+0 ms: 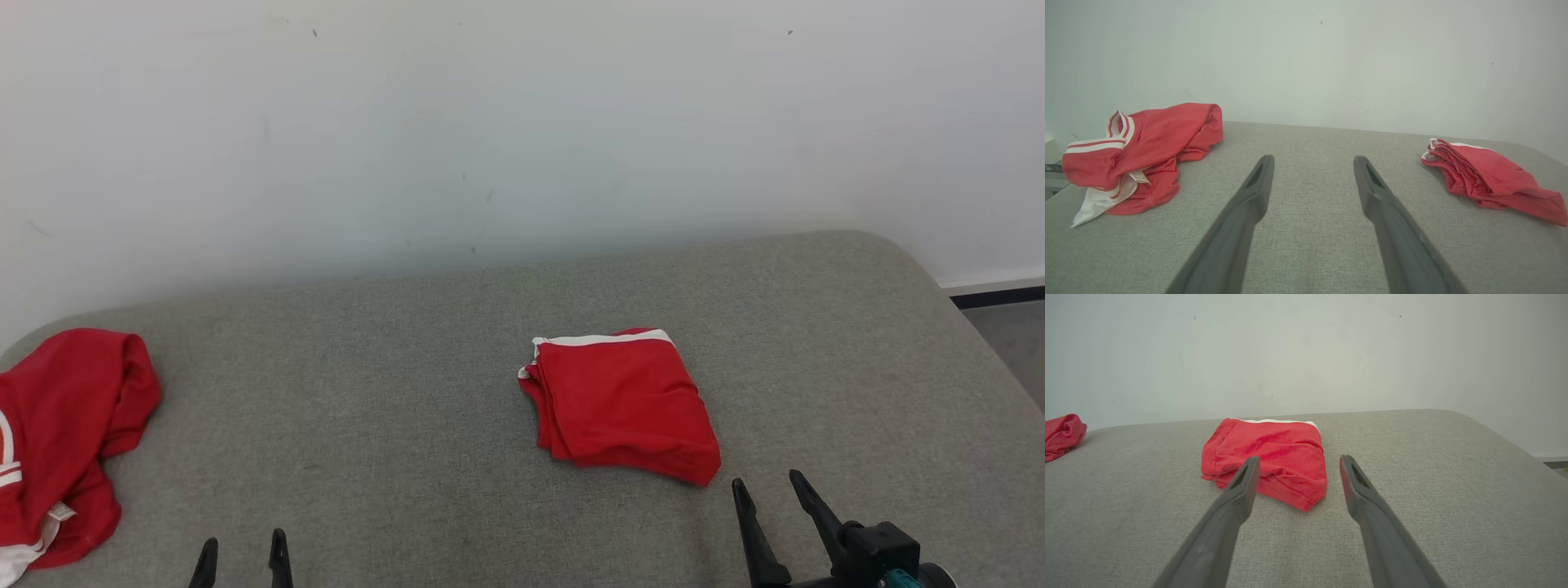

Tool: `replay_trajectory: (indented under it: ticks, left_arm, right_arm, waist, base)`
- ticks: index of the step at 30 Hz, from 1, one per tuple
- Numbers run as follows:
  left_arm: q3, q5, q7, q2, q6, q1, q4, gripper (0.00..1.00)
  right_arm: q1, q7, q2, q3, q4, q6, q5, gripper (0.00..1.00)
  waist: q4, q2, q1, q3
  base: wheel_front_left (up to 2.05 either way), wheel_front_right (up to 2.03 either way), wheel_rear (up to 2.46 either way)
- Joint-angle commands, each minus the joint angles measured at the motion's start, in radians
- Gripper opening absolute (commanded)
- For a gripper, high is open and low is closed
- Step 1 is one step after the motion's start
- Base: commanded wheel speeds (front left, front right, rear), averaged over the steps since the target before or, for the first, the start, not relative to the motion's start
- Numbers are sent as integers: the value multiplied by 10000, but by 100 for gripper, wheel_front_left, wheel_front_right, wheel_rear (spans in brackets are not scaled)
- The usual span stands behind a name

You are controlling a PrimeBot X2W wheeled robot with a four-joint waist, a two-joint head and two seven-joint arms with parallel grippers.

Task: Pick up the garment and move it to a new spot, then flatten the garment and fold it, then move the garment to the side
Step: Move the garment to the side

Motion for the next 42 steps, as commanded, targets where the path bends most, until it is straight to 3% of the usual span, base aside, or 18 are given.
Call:
replay_trajectory:
  ticks: [1, 25, 31, 35, 42]
  left_arm:
    - [-13, -21, -9, 5, 35, -50, 31, 100]
    - [-205, 166, -10, 5, 33, -347, 111, 100]
    - [-307, 238, -10, 4, -106, -510, 52, 100]
    - [-401, 248, -10, 5, -232, -728, -62, 100]
    - [-653, 347, -10, 7, -474, -1154, -358, 100]
  right_arm:
    - [-19, -44, 24, 6, 22, -27, 22, 100]
    - [-298, 116, 220, -471, 79, -27, 213, 100]
    - [-1319, 1619, -186, -591, 45, -27, 611, 100]
    - [-2498, 3466, -714, -550, 308, -27, 763, 100]
    - [-4099, 5711, -1197, -1106, 1650, -27, 889, 100]
  waist:
    - [4, 0, 1, 11]
    - [292, 0, 1, 330]
    - [601, 0, 1, 577]
    - [1043, 0, 1, 896]
    - [1940, 0, 1, 1849]
  base:
    - [0, 0, 0]
    - [0, 0, 0]
    - [0, 0, 0]
    - [0, 0, 0]
    - [0, 0, 0]
